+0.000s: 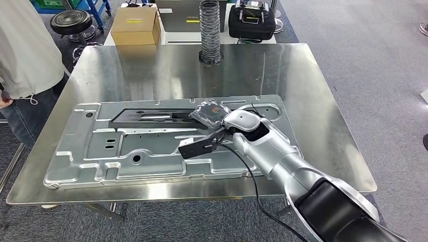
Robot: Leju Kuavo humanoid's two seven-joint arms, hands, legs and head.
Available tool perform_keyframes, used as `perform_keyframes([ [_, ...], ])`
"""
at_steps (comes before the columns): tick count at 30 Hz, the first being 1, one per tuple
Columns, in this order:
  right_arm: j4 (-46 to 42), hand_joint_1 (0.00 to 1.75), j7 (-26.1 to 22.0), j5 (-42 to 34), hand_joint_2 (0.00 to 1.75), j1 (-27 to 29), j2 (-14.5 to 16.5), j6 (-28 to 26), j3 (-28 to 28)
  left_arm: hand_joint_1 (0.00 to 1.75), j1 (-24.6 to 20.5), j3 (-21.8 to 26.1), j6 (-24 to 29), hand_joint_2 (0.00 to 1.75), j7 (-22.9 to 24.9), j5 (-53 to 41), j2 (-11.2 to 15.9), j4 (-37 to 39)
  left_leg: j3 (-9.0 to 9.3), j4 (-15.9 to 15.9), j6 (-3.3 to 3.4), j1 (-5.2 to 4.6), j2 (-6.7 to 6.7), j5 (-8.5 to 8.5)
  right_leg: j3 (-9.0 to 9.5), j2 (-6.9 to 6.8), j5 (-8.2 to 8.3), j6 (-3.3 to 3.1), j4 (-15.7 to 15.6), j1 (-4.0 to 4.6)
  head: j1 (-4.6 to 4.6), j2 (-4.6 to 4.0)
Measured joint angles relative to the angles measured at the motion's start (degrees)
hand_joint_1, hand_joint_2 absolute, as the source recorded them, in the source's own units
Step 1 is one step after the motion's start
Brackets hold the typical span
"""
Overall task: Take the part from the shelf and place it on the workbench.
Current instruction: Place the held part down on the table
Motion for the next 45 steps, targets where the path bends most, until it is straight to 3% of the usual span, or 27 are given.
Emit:
perform_keyframes([
  [3,0.6,1.75,0.1,-0.3,1.75,-0.1,0.2,0.2,0.9,0.00,0.0,-0.2,-0.3,1.75,-0.3,-0.1,-0.2,0.0,0.08,0.2,-0.32,-0.22,-0.09,-0.21,5.27,-0.05,5.85,-1.03,-11.7,0.32,-0.03,0.00],
  [5,1.1,1.75,0.1,-0.6,1.75,-0.1,0.3,0.1,1.4,0.00,0.0,-0.3,-0.6,1.75,-0.6,-0.2,-0.3,0.0,-0.02,0.3,-0.79,-0.31,-0.07,-0.31,7.12,-0.13,7.13,-1.52,-15.9,0.63,-0.06,0.00],
  [9,1.9,1.75,0.0,-0.8,1.75,0.3,0.4,-0.5,2.2,0.00,0.0,-0.5,-0.9,1.75,-1.0,-0.4,-0.4,0.0,-0.21,1.0,-2.08,-0.13,-0.02,-1.07,7.61,-0.15,7.49,-2.35,-17.0,0.52,-0.13,0.00],
  [11,2.2,1.75,-0.1,-0.8,1.75,0.5,0.5,-0.8,2.7,0.00,0.0,-0.6,-1.0,1.75,-1.1,-0.6,-0.5,0.0,-2.26,5.9,-2.62,0.00,0.03,-3.94,8.00,-0.22,7.73,-2.73,-17.5,0.23,-0.29,0.00],
  [13,2.7,1.75,-0.2,-0.8,1.75,1.0,0.5,-0.9,3.0,0.00,0.1,-0.7,-1.1,1.75,-1.1,-0.7,-0.5,0.0,-5.78,13.5,-3.09,0.11,0.05,-7.25,8.06,-0.24,7.70,-2.86,-17.5,0.19,-0.38,0.00],
  [14,3.0,1.75,-0.2,-0.8,1.75,1.3,0.5,-0.9,3.2,0.00,0.1,-0.7,-1.2,1.75,-1.2,-0.7,-0.5,0.0,-7.03,15.9,-3.25,0.18,0.05,-7.87,8.07,-0.24,7.66,-2.87,-17.5,0.19,-0.39,0.00],
  [15,3.4,1.75,-0.3,-0.9,1.75,1.4,0.5,-0.9,3.4,0.00,0.2,-0.8,-1.3,1.75,-1.3,-0.8,-0.5,0.0,-7.30,16.4,-3.35,0.27,0.06,-7.44,8.07,-0.22,7.60,-2.85,-17.4,0.18,-0.39,0.00],
  [16,3.8,1.75,-0.4,-1.0,1.75,1.5,0.5,-0.8,3.6,0.00,0.2,-0.8,-1.4,1.75,-1.6,-0.8,-0.5,0.0,-6.36,14.4,-3.39,0.37,0.07,-5.96,8.10,-0.19,7.49,-2.78,-17.2,0.16,-0.39,0.00],
  [18,4.6,0.87,-0.6,-1.7,0.87,1.3,0.5,-0.9,3.8,0.00,0.2,-1.0,-1.7,1.75,-2.5,-1.1,-0.4,0.0,-2.18,6.4,-3.26,0.51,0.11,-2.34,8.23,-0.03,7.18,-2.46,-16.9,0.21,-0.39,0.00],
  [20,5.3,0.00,-0.7,-2.4,0.00,1.2,0.3,-0.9,3.9,0.00,0.1,-1.4,-2.2,1.75,-3.2,-1.3,-0.4,0.0,0.76,0.9,-2.68,0.36,0.10,-0.90,8.27,0.19,6.97,-1.94,-16.6,0.38,-0.35,0.00],
  [23,6.4,0.00,-0.9,-3.0,0.00,1.4,-0.2,-0.9,4.0,0.00,-0.2,-1.8,-2.5,1.75,-3.5,-1.6,-0.4,0.0,1.10,0.0,-1.47,0.14,0.15,-0.85,8.21,0.34,7.00,-0.96,-16.6,0.29,-0.34,0.00],
  [25,6.9,0.00,-1.1,-3.2,0.00,1.4,-0.6,-1.0,4.1,0.00,-0.3,-2.1,-2.7,1.75,-3.4,-1.9,-0.4,0.0,1.13,-0.4,-0.69,0.31,0.24,-0.41,7.29,0.28,5.50,-0.34,-14.5,0.16,-0.22,0.00],
  [28,7.5,0.00,-1.3,-3.6,0.00,1.7,-1.0,-1.0,4.2,0.00,-0.5,-2.6,-2.8,0.44,-3.7,-2.1,-0.4,0.0,0.90,-0.5,-0.14,0.36,0.34,-0.11,2.52,0.20,0.05,0.21,-4.2,0.00,-0.05,0.00],
  [29,7.6,0.00,-1.3,-3.8,0.00,1.9,-1.1,-1.1,4.3,0.00,-0.5,-2.7,-2.8,0.00,-3.8,-2.2,-0.4,0.0,0.82,-0.5,-0.12,0.35,0.34,-0.09,1.15,0.19,-0.94,0.33,-1.2,-0.04,-0.05,0.00],
  [30,7.7,0.00,-1.5,-4.2,0.00,2.0,-1.3,-1.1,4.3,0.00,-0.5,-2.9,-2.8,0.00,-3.8,-2.3,-0.4,0.0,0.77,-0.4,-0.12,0.34,0.33,-0.07,0.68,0.17,-0.89,0.38,-0.1,-0.09,-0.05,0.00],
  [31,7.8,0.00,-1.6,-4.6,0.00,2.1,-1.4,-1.3,4.3,0.00,-0.5,-3.0,-2.8,0.00,-3.9,-2.3,-0.4,0.0,0.75,-0.4,-0.16,0.34,0.32,-0.07,1.33,0.14,0.22,0.36,-1.2,-0.14,-0.04,0.00],
  [33,7.8,0.00,-2.3,-6.2,0.00,2.0,-1.5,-1.9,4.1,0.00,-0.6,-3.2,-2.8,0.00,-3.9,-2.4,-0.4,0.0,0.71,-0.1,-0.40,0.33,0.29,-0.14,5.16,0.06,3.85,0.05,-8.7,-0.23,-0.03,0.00],
  [35,7.4,0.00,-3.4,-8.5,0.00,2.1,-1.8,-2.6,3.5,0.00,-0.7,-3.3,-2.8,0.00,-3.9,-2.4,-0.5,0.0,0.53,0.3,-0.95,0.12,0.22,-0.27,8.11,0.04,5.90,-0.45,-14.8,-0.08,-0.05,0.00],
  [38,6.1,0.00,-5.7,-13.2,0.00,2.2,-2.5,-2.8,1.6,0.00,-0.8,-3.4,-2.8,0.00,-3.7,-2.3,-0.5,0.0,0.33,0.3,-2.01,0.11,0.17,-0.18,8.42,0.08,6.27,-1.38,-16.2,0.15,-0.03,0.00],
  [40,4.5,0.00,-7.7,-17.8,0.00,2.4,-2.9,-1.9,-0.4,0.00,-0.7,-3.4,-2.7,0.00,-3.6,-2.1,-0.5,0.0,-0.29,1.6,-2.66,0.27,0.20,-1.22,8.48,0.05,6.65,-2.09,-16.5,-0.02,-0.14,0.00],
  [41,3.6,0.00,-8.8,-20.3,0.00,2.5,-3.1,-1.2,-1.5,0.00,-0.7,-3.3,-2.7,0.00,-3.5,-1.9,-0.5,0.0,-1.26,3.8,-2.93,0.33,0.22,-2.60,8.54,0.03,6.79,-2.36,-16.7,-0.14,-0.25,0.00],
  [43,1.2,0.00,-11.1,-26.4,0.00,3.2,-3.4,0.7,-4.1,0.00,-0.6,-3.3,-2.5,0.00,-3.5,-1.7,-0.4,0.0,-4.60,11.4,-3.32,0.40,0.23,-6.36,8.55,0.00,6.78,-2.61,-16.7,-0.06,-0.42,0.00],
  [45,-1.9,0.00,-13.1,-33.5,0.00,4.5,-4.0,2.8,-7.2,0.00,-0.4,-3.3,-2.5,0.00,-3.7,-1.4,-0.4,0.0,-7.18,16.9,-3.48,0.42,0.24,-7.97,8.59,-0.03,6.69,-2.69,-16.7,0.07,-0.44,0.00],
])
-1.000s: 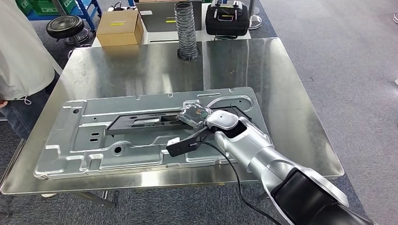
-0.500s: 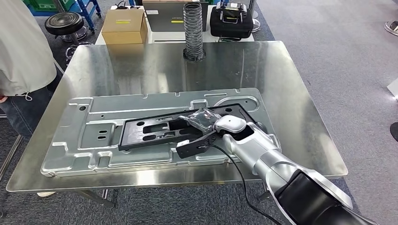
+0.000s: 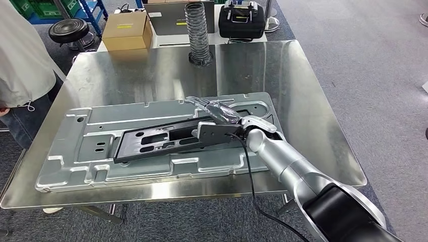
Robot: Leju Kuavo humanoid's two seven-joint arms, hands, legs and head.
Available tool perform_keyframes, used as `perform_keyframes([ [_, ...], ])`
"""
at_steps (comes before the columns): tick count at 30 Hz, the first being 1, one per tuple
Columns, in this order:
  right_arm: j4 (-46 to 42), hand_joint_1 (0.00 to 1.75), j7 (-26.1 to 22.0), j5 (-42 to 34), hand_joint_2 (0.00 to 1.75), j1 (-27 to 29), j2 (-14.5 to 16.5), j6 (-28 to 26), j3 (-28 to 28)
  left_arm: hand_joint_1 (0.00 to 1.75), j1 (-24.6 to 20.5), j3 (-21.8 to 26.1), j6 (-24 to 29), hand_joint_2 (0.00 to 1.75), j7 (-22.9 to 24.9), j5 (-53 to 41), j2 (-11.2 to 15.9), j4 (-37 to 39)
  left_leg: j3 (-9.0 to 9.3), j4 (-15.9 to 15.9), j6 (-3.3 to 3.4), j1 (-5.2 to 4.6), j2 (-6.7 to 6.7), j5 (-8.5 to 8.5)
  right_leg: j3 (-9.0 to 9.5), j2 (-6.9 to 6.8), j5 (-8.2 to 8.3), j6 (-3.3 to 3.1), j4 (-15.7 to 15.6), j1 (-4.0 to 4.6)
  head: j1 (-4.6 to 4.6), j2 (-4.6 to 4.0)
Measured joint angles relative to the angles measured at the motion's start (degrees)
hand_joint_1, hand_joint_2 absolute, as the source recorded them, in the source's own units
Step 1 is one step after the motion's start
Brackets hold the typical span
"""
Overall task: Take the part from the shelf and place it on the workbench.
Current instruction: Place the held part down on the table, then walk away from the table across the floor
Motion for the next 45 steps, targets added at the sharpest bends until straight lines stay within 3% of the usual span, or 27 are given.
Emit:
perform_keyframes([
  [1,-1.9,0.00,-0.9,-3.9,0.00,0.8,-0.4,1.0,-1.6,0.00,0.2,0.0,0.0,0.00,-0.1,0.2,0.0,0.0,0.18,-0.4,0.05,0.00,0.00,0.83,0.07,0.00,-0.06,0.02,0.0,0.03,-0.01,0.00],
  [2,-3.9,0.00,-1.8,-7.7,0.00,1.6,-0.8,1.8,-3.3,0.00,0.3,0.1,0.1,0.00,-0.3,0.4,0.0,0.0,1.57,-3.3,0.21,0.00,0.00,2.69,0.22,0.01,-0.16,0.08,0.0,0.06,-0.02,0.00],
  [3,-6.2,0.00,-2.7,-11.7,0.00,2.3,-1.2,2.3,-5.0,0.00,0.4,0.1,0.2,0.00,-0.4,0.7,0.0,0.0,3.69,-7.6,0.46,-0.02,0.00,4.80,0.40,0.03,-0.30,0.22,0.0,0.07,-0.02,0.00],
  [5,-10.9,0.00,-4.9,-19.1,0.00,4.1,-2.1,2.2,-8.6,0.00,0.5,0.3,0.3,0.00,-0.6,1.2,0.1,0.0,7.35,-14.8,1.09,-0.28,-0.03,7.12,0.61,0.00,-0.57,0.68,0.1,0.28,-0.01,0.00],
  [6,-13.7,0.00,-6.3,-22.9,0.00,5.4,-2.5,1.6,-10.5,0.00,0.5,0.5,0.4,0.00,-0.6,1.5,0.1,0.0,8.15,-16.3,1.41,-0.41,-0.09,7.22,0.65,-0.04,-0.67,0.96,0.1,0.35,0.01,0.00],
  [10,-30.5,0.00,-10.2,-35.3,0.00,15.1,-3.5,-1.9,-19.1,0.00,1.0,1.4,0.7,0.00,-0.4,2.9,0.1,0.0,8.66,-17.1,2.70,-0.26,-0.37,7.06,0.60,-0.29,-1.80,2.19,1.0,0.33,0.05,0.00],
  [12,-41.9,0.00,-10.6,-37.2,0.00,22.0,-3.6,-2.4,-24.2,0.00,1.1,2.0,1.0,0.00,-0.3,3.5,0.1,0.0,8.94,-17.5,3.28,-0.08,-0.39,7.10,-1.68,-0.24,-4.96,2.69,6.2,0.14,0.10,0.00],
  [14,-52.3,0.00,-10.6,-37.0,0.00,30.1,-3.5,-1.9,-29.0,0.00,1.3,2.6,1.4,0.00,-0.3,4.1,0.0,0.0,9.03,-17.4,3.59,-0.08,-0.62,6.94,-5.53,-0.25,-8.37,3.02,13.9,-0.02,0.13,0.00],
  [15,-57.0,0.00,-10.6,-36.9,0.00,34.1,-3.3,-1.4,-31.5,0.00,1.5,3.0,1.6,0.00,-0.4,4.3,0.0,0.0,9.06,-17.3,3.63,-0.09,-0.73,6.87,-6.85,-0.26,-8.90,3.12,16.3,-0.09,0.15,0.00],
  [16,-61.3,0.00,-10.6,-36.7,0.00,37.7,-3.0,-0.7,-33.8,0.00,1.8,3.2,1.8,0.00,-0.4,4.5,0.0,0.0,9.07,-17.2,3.60,-0.09,-0.82,6.80,-7.15,-0.26,-8.29,3.16,16.4,-0.14,0.17,0.00],
  [17,-65.2,0.00,-10.6,-36.4,0.00,40.8,-2.7,0.0,-36.1,0.00,2.0,3.5,2.0,0.00,-0.4,4.6,0.0,0.0,9.08,-17.0,3.50,-0.09,-0.84,6.72,-6.25,-0.27,-6.68,3.11,14.1,-0.17,0.20,0.00],
  [20,-74.0,0.00,-10.6,-35.5,0.00,47.0,-1.5,1.6,-41.2,0.00,2.2,4.0,2.3,0.00,-0.4,4.7,-0.1,0.0,9.02,-16.5,2.94,-0.32,-0.81,6.30,-1.01,-0.28,-1.42,2.57,2.9,-0.06,0.25,0.00],
  [21,-76.0,0.00,-10.6,-35.4,0.00,48.4,-1.1,1.7,-42.4,0.00,2.1,4.2,2.4,0.00,-0.4,4.7,-0.1,0.0,9.00,-16.3,2.67,-0.43,-0.79,6.22,-0.29,-0.23,-0.74,2.32,1.2,0.01,0.22,0.00],
  [24,-80.8,0.00,-10.5,-35.0,0.00,52.2,-0.1,1.1,-44.8,0.00,2.0,4.5,2.5,0.00,-0.5,4.7,-0.1,0.0,9.02,-16.3,1.71,-0.50,-0.71,6.21,-0.38,-0.18,-0.03,1.32,0.6,0.05,0.22,0.00],
  [26,-83.1,0.00,-10.5,-35.1,0.00,54.8,0.4,0.8,-45.8,0.00,2.1,4.6,2.6,0.00,-0.7,4.7,-0.1,0.0,8.33,-14.0,1.15,-0.43,-0.51,3.77,-0.68,-0.37,0.60,0.50,0.2,-0.13,0.11,-0.01],
  [29,-85.2,0.00,-10.4,-35.5,0.00,57.7,1.2,1.3,-47.2,0.00,2.0,4.8,2.6,0.00,-0.7,4.8,0.1,0.0,5.41,-4.1,0.63,-0.37,-0.29,-3.60,-1.98,-0.53,1.68,-0.06,0.1,-0.07,-0.06,0.00],
  [30,-85.6,0.00,-10.4,-35.7,0.00,58.6,1.4,1.5,-47.7,0.00,2.0,4.9,2.6,0.00,-0.8,4.8,0.1,0.0,5.08,-1.6,0.60,-0.37,-0.28,-5.01,-2.54,-0.54,2.12,-0.09,0.2,0.02,-0.05,0.00],
  [31,-85.9,0.00,-10.4,-36.0,0.00,59.4,1.6,2.0,-48.2,0.00,1.9,4.9,2.6,0.00,-0.8,4.9,0.1,0.0,5.76,-1.1,0.68,-0.39,-0.28,-5.39,-3.12,-0.53,2.59,-0.08,0.2,0.12,-0.06,-0.01],
  [32,-86.2,0.00,-10.4,-36.2,0.00,60.1,1.9,2.7,-48.8,0.00,1.9,5.0,2.6,0.00,-0.9,5.0,0.1,0.0,7.65,-2.9,0.89,-0.43,-0.28,-4.78,-3.69,-0.50,3.10,-0.05,0.2,0.22,-0.07,0.00],
  [34,-86.3,0.00,-10.3,-36.4,0.00,61.2,3.0,4.8,-50.5,0.00,1.7,5.2,2.7,0.00,-1.2,5.1,0.2,0.0,13.89,-11.7,1.73,-0.70,-0.27,-2.49,-4.61,-0.44,4.16,0.12,0.2,0.38,-0.06,0.00],
  [36,-86.3,0.00,-10.3,-36.0,0.00,62.0,4.4,6.3,-52.7,0.00,1.4,5.3,2.8,0.00,-1.4,5.1,0.3,-0.1,17.98,-18.2,2.58,-1.22,-0.20,-1.06,-4.88,-0.48,5.06,0.67,0.2,0.41,0.06,0.00],
  [39,-86.3,0.00,-10.3,-35.4,0.00,62.8,6.0,6.7,-55.5,0.00,1.5,5.6,3.0,0.00,-1.5,5.1,0.3,-0.1,17.99,-19.2,3.46,-1.68,-0.13,0.34,-4.81,-0.51,6.43,1.79,-0.5,0.00,-0.06,0.00],
  [40,-86.2,0.00,-10.3,-35.3,0.00,63.0,6.4,6.8,-56.1,0.00,1.6,5.7,3.0,0.00,-1.5,5.1,0.3,-0.1,17.56,-19.5,3.72,-1.61,-0.02,1.18,-5.09,-0.44,6.10,2.11,-0.4,-0.10,-0.08,0.00],
  [41,-86.2,0.00,-10.3,-35.3,0.00,63.2,6.6,6.7,-56.7,0.00,1.6,5.8,3.0,0.00,-1.5,5.0,0.3,-0.1,16.94,-19.7,4.00,-1.51,0.14,2.12,-5.61,-0.38,4.66,2.42,0.3,-0.16,-0.03,0.00],
  [42,-86.2,0.00,-10.3,-35.2,0.00,63.4,6.8,6.6,-57.2,0.00,1.6,5.8,3.0,0.00,-1.5,5.1,0.2,-0.1,16.16,-19.9,4.19,-1.36,0.32,3.04,-6.39,-0.33,2.04,2.70,2.3,-0.22,0.10,0.00],
  [44,-86.0,0.00,-10.3,-34.9,0.00,63.7,7.2,6.2,-58.4,0.00,1.6,5.8,3.0,0.00,-1.5,5.2,0.1,-0.1,14.38,-19.8,4.43,-1.31,0.58,4.38,-8.24,-0.32,-4.55,3.18,9.7,-0.43,0.33,-0.01],
  [45,-85.8,0.00,-10.3,-34.7,0.00,63.8,7.4,6.4,-59.0,0.00,1.7,5.8,3.0,0.00,-1.5,5.3,0.0,-0.1,13.40,-19.6,4.39,-1.30,0.66,4.98,-8.77,-0.33,-6.41,3.39,13.5,-0.52,0.39,-0.01],
])
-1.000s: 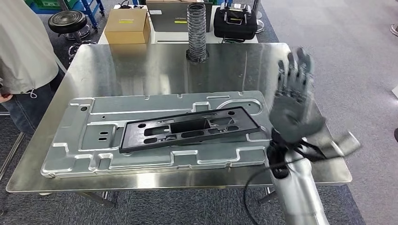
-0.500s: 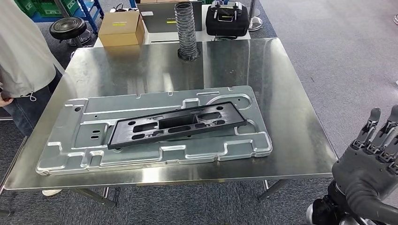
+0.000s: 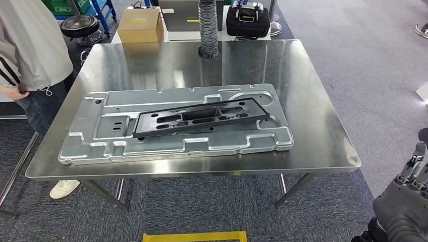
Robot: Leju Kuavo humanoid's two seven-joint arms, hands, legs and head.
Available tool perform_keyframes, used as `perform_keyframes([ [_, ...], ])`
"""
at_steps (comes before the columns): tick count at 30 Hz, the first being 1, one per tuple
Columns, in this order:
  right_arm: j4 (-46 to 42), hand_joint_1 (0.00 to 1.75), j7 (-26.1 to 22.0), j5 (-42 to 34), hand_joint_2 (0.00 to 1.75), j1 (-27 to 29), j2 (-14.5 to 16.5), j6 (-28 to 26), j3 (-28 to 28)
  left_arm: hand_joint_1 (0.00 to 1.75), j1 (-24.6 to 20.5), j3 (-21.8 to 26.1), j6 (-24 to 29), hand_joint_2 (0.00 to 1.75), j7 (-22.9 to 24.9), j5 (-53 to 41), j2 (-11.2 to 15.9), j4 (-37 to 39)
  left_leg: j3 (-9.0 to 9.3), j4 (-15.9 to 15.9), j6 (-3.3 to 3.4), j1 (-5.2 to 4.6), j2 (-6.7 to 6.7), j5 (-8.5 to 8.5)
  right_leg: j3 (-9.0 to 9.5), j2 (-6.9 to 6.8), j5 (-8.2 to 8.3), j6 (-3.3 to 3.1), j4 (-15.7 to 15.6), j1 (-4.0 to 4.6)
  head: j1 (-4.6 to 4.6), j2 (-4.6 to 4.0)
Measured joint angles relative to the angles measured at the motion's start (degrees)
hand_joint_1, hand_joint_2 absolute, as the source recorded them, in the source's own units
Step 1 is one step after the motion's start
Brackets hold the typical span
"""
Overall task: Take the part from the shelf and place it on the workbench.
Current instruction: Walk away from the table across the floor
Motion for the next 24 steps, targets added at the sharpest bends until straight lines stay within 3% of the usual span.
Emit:
perform_keyframes([
  [1,0.5,0.00,0.0,0.2,0.00,0.0,0.5,0.8,-1.1,0.00,0.0,0.0,0.0,0.00,0.0,0.1,0.0,0.0,-1.03,0.3,-0.11,0.04,0.07,0.55,0.19,0.00,-0.38,0.17,2.6,-0.07,0.02,0.00],
  [2,1.1,0.00,0.0,0.3,0.00,-0.1,1.0,1.5,-2.4,0.00,0.0,0.0,-0.1,0.00,0.1,0.0,0.0,0.0,-2.05,0.7,-0.25,0.09,0.14,1.02,1.37,-0.02,0.51,0.29,3.2,-0.13,0.01,0.01],
  [3,1.7,0.00,0.0,0.0,0.00,-0.1,1.6,2.0,-3.9,0.00,0.0,0.0,-0.1,0.00,0.2,-0.4,-0.1,0.0,-3.05,1.2,-0.43,0.17,0.16,1.39,3.62,-0.03,2.00,0.36,1.6,-0.23,0.04,0.01],
  [5,3.4,0.00,0.0,-1.1,0.00,0.2,2.2,1.5,-6.7,0.00,-0.1,0.1,-0.2,0.00,0.5,-1.3,-0.2,0.0,-4.73,2.4,-0.86,0.22,0.09,1.90,10.24,-0.01,2.82,0.19,-6.1,-0.30,0.06,0.01],
  [7,5.4,0.00,0.0,-1.1,0.00,0.8,2.2,0.8,-8.6,0.00,0.0,0.2,-0.3,0.00,0.6,-1.9,-0.3,0.0,-5.75,3.4,-1.54,0.16,0.02,2.43,14.39,0.02,1.31,-0.54,-12.3,-0.04,0.11,0.01],
  [10,8.2,0.00,0.0,0.7,0.00,1.2,2.4,1.5,-10.5,0.00,0.1,0.5,0.2,0.00,0.4,-1.7,-0.5,0.0,-6.31,3.7,-2.66,0.31,0.01,2.90,14.20,-0.10,1.58,-2.01,-13.7,0.24,0.17,0.01],
  [12,9.9,0.00,0.0,1.3,0.00,1.3,2.7,2.0,-11.5,0.00,0.1,0.7,0.6,0.00,0.1,-1.6,-0.6,0.0,-7.34,6.6,-3.28,0.55,-0.03,-0.56,13.18,-0.30,2.79,-2.92,-13.9,0.12,0.05,0.00],
  [14,11.3,0.00,0.0,1.8,0.00,1.3,3.0,1.8,-12.3,0.00,0.1,0.8,0.6,0.00,0.1,-1.6,-0.8,0.0,-8.94,12.9,-3.75,0.72,-0.04,-6.30,11.73,-0.41,4.02,-3.37,-13.9,0.21,-0.10,0.00],
  [15,12.0,0.00,0.0,2.2,0.00,1.3,3.0,1.5,-12.5,0.00,0.1,0.9,0.5,0.00,0.1,-1.6,-0.8,0.0,-9.44,16.2,-3.90,0.76,-0.04,-8.07,10.92,-0.42,4.66,-3.44,-13.9,0.30,-0.11,0.01],
  [16,12.8,0.00,0.0,2.6,0.00,1.3,3.1,1.3,-12.7,0.00,0.1,0.9,0.4,0.00,0.1,-1.8,-0.9,0.0,-9.34,18.3,-3.95,0.77,-0.04,-8.43,10.07,-0.44,5.31,-3.47,-13.8,0.40,-0.10,0.01],
  [17,13.8,0.00,0.0,3.1,0.00,1.3,3.1,1.2,-12.8,0.00,0.1,1.0,0.2,0.00,0.1,-1.9,-0.9,0.0,-8.45,18.8,-3.91,0.77,-0.04,-7.52,9.20,-0.44,5.97,-3.46,-13.7,0.51,-0.11,0.01],
  [18,14.8,0.00,0.0,3.5,0.00,1.3,3.2,1.0,-12.9,0.00,0.1,1.0,0.1,0.00,0.0,-2.2,-0.9,0.0,-6.59,17.4,-3.70,0.75,-0.05,-5.83,8.35,-0.44,6.61,-3.42,-13.7,0.64,-0.11,0.01],
  [20,16.7,0.00,0.0,4.4,0.00,1.4,3.5,0.5,-13.1,0.00,-0.1,1.0,-0.2,0.00,0.0,-2.8,-0.9,0.0,-0.49,9.9,-2.78,0.44,-0.08,-3.72,7.11,-0.42,7.79,-3.22,-13.6,0.84,-0.10,0.01],
  [22,18.3,0.00,0.0,5.3,0.00,1.6,3.8,-0.1,-13.2,0.00,-0.3,1.0,-0.4,0.00,0.0,-3.3,-0.8,-0.1,4.59,2.3,-1.87,-0.05,-0.08,-4.47,6.63,-0.56,8.83,-2.72,-13.5,0.88,-0.04,0.00],
  [24,20.2,0.00,0.0,7.2,0.00,1.9,4.0,-0.5,-13.2,0.00,-0.3,0.9,-0.5,0.00,0.0,-3.3,-0.8,-0.1,5.57,-0.4,-1.21,-0.37,-0.06,-4.66,6.52,-0.73,10.01,-1.98,-13.9,0.73,-0.03,0.00],
])
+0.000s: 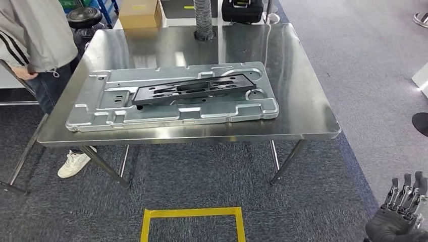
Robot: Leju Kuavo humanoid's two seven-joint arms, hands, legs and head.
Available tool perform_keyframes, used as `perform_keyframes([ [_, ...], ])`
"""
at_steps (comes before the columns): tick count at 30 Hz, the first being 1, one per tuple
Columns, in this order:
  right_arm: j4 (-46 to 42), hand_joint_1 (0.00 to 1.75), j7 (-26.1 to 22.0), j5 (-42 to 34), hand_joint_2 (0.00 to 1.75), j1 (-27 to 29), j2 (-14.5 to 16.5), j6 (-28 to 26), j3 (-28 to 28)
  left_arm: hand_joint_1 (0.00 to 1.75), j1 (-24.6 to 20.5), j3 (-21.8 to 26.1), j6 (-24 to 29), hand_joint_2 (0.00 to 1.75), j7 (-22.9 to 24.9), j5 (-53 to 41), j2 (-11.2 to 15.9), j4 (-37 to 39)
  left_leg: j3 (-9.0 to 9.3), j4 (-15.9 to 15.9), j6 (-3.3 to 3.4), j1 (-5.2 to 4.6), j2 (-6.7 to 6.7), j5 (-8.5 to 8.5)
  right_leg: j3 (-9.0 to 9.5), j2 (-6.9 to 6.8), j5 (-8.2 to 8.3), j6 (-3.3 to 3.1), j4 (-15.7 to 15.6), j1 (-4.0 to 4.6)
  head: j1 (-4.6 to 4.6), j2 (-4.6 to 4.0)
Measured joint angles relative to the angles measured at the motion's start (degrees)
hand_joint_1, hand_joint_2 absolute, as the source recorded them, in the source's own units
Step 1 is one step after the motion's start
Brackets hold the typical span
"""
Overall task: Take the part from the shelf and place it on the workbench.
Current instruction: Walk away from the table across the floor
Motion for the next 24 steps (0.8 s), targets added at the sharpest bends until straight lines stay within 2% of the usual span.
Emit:
perform_keyframes([
  [1,1.1,0.00,0.0,1.2,0.00,0.2,0.1,-0.5,0.0,0.00,0.1,-0.1,0.0,0.00,0.0,0.2,0.0,0.0,-0.45,-0.1,0.35,0.03,0.10,0.67,-0.19,-0.01,0.12,0.37,0.1,-0.12,-0.02,0.00],
  [2,2.4,0.00,0.0,2.4,0.00,0.4,0.1,-1.6,0.1,0.00,0.1,-0.2,0.0,0.00,0.1,0.3,0.0,0.0,-0.96,-0.3,0.72,0.15,0.19,1.44,-0.47,0.09,-0.76,0.74,0.7,-0.15,-0.04,0.00],
  [3,4.0,0.00,0.0,3.6,0.00,0.6,0.1,-3.2,0.3,0.00,0.2,-0.4,0.0,0.00,0.1,0.5,0.0,0.0,-1.65,-0.6,1.06,0.30,0.27,2.34,-0.91,0.21,-2.93,1.11,2.2,-0.17,0.08,0.00],
  [4,5.9,0.00,0.0,4.8,0.00,0.8,0.1,-5.1,0.7,0.00,0.2,-0.6,0.0,0.00,0.1,0.7,0.0,0.0,-2.50,-0.6,1.29,0.38,0.36,3.14,-1.49,0.33,-6.09,1.45,4.8,-0.31,0.15,0.00],
  [5,8.3,0.00,0.0,6.1,0.00,0.9,0.0,-7.3,1.1,0.00,0.2,-0.8,-0.1,0.00,0.0,0.8,-0.1,0.0,-3.47,-0.6,1.46,0.36,0.36,3.90,-2.06,0.43,-9.37,1.77,8.2,-0.41,0.29,0.00],
  [6,11.1,0.00,0.0,7.7,0.00,0.8,-0.1,-9.7,1.5,0.00,0.3,-1.0,-0.1,0.00,-0.1,0.8,-0.1,0.0,-4.49,-0.5,1.49,0.36,0.37,4.65,-2.55,0.46,-11.76,2.04,11.8,-0.56,0.35,0.00],
  [7,14.6,0.00,0.0,9.4,0.00,0.7,-0.4,-12.3,2.0,0.00,0.4,-1.1,-0.2,0.00,-0.1,0.8,-0.1,0.0,-5.60,-0.3,1.40,0.40,0.39,5.36,-2.64,0.46,-12.48,2.28,14.7,-0.70,0.34,0.00],
  [8,18.8,0.00,0.1,11.1,0.00,0.5,-0.8,-15.2,2.5,0.00,0.5,-1.2,-0.3,0.00,-0.2,0.8,-0.1,0.0,-6.74,0.0,1.27,0.48,0.40,6.01,-2.13,0.46,-11.74,2.49,16.2,-0.86,0.34,0.00],
  [9,23.1,0.00,0.1,12.5,0.00,0.3,-1.4,-17.9,3.1,0.00,0.5,-1.3,-0.4,0.00,-0.2,0.7,-0.1,0.0,-7.93,0.5,1.11,0.56,0.40,6.59,-0.76,0.46,-9.99,2.62,15.9,-1.03,0.37,0.00],
  [10,27.7,0.00,0.1,13.5,0.00,0.0,-2.0,-20.7,3.7,0.00,0.5,-1.3,-0.4,0.00,-0.2,0.7,-0.2,0.0,-9.13,1.1,0.90,0.65,0.36,7.08,1.42,0.46,-8.23,2.70,13.8,-1.20,0.40,0.00],
  [11,32.5,0.00,0.1,14.1,0.00,-0.5,-2.8,-23.5,4.6,0.00,0.6,-1.4,-0.3,0.00,-0.3,0.8,-0.2,0.0,-10.21,1.8,0.62,0.66,0.31,7.49,4.42,0.46,-7.64,2.70,10.0,-1.28,0.42,0.00],
  [12,37.5,0.00,0.1,14.2,0.00,-1.2,-3.8,-26.0,5.6,0.00,0.6,-1.4,-0.3,0.00,-0.3,1.0,-0.3,0.0,-11.19,2.5,0.31,0.63,0.27,7.82,7.40,0.48,-8.11,2.50,5.6,-1.24,0.44,0.00],
  [13,42.6,0.00,0.1,14.3,0.00,-2.2,-4.8,-28.1,6.7,0.00,0.6,-1.4,-0.2,0.00,-0.5,1.1,-0.3,0.0,-11.88,3.1,-0.06,0.61,0.25,8.19,9.50,0.49,-9.12,2.14,2.2,-1.13,0.41,0.00],
  [14,47.6,0.00,0.1,14.2,0.00,-3.0,-5.8,-29.6,7.8,0.00,0.7,-1.4,-0.1,0.00,-0.6,1.3,-0.4,0.0,-12.36,3.4,-0.44,0.60,0.27,8.65,10.70,0.50,-10.09,1.66,-0.2,-0.94,0.44,0.00],
  [16,56.4,0.00,0.3,13.9,0.00,-4.2,-7.4,-30.7,9.2,0.00,0.8,-1.4,0.0,0.00,-0.8,1.5,-0.5,0.0,-12.89,3.5,-1.17,0.77,0.25,9.49,10.24,0.35,-9.85,0.48,-1.0,-0.78,0.47,0.00],
  [17,61.0,0.00,1.3,13.9,0.00,-5.1,-8.2,-30.6,9.8,0.00,1.0,-1.4,0.0,0.00,-0.9,1.5,-0.6,0.0,-13.24,3.9,-1.50,0.92,0.22,8.91,9.70,0.26,-9.22,-0.07,-1.0,-0.76,0.48,0.00],
  [18,65.9,0.00,3.7,14.1,0.00,-6.2,-9.0,-29.8,10.3,0.00,1.2,-1.4,0.0,0.00,-1.0,1.4,-0.6,0.0,-13.79,5.2,-1.80,1.04,0.17,7.13,9.04,0.20,-8.51,-0.56,-1.1,-0.78,0.37,0.00],
  [19,70.4,0.00,7.8,14.3,0.00,-7.5,-9.8,-27.9,10.7,0.00,1.3,-1.4,-0.2,0.00,-1.0,1.2,-0.8,0.0,-14.55,7.7,-2.07,1.17,0.14,4.31,8.27,0.16,-7.77,-0.91,-1.1,-0.77,0.24,0.00],
  [21,77.7,0.00,20.1,14.2,0.00,-9.2,-11.3,-21.1,11.3,0.00,1.2,-1.7,-0.6,0.00,-1.1,0.3,-1.0,0.0,-16.08,14.8,-2.44,1.20,0.09,-1.60,6.53,0.11,-6.37,-1.18,-1.1,-0.56,-0.02,0.00],
  [22,80.3,0.00,26.4,14.0,0.00,-9.7,-11.7,-17.4,11.5,0.00,1.1,-1.9,-0.9,0.00,-1.2,-0.2,-1.1,0.0,-16.32,18.0,-2.50,1.20,0.08,-2.92,5.61,0.02,-5.69,-1.18,-1.0,-0.44,-0.06,0.00],
  [23,82.5,0.00,32.0,13.9,0.00,-10.1,-12.1,-14.1,11.6,0.00,1.0,-2.1,-1.1,0.00,-1.1,-0.6,-1.1,0.0,-15.83,19.8,-2.44,1.20,0.08,-2.71,4.63,-0.05,-5.01,-1.17,-0.8,-0.33,-0.07,0.00],
  [24,84.3,0.00,36.5,13.9,0.00,-10.5,-12.3,-11.4,11.9,0.00,1.0,-2.4,-1.3,0.00,-1.0,-1.0,-1.2,0.0,-14.47,19.7,-2.26,1.18,0.08,-1.39,3.65,-0.10,-4.36,-1.16,-0.7,-0.22,-0.07,0.00],
])
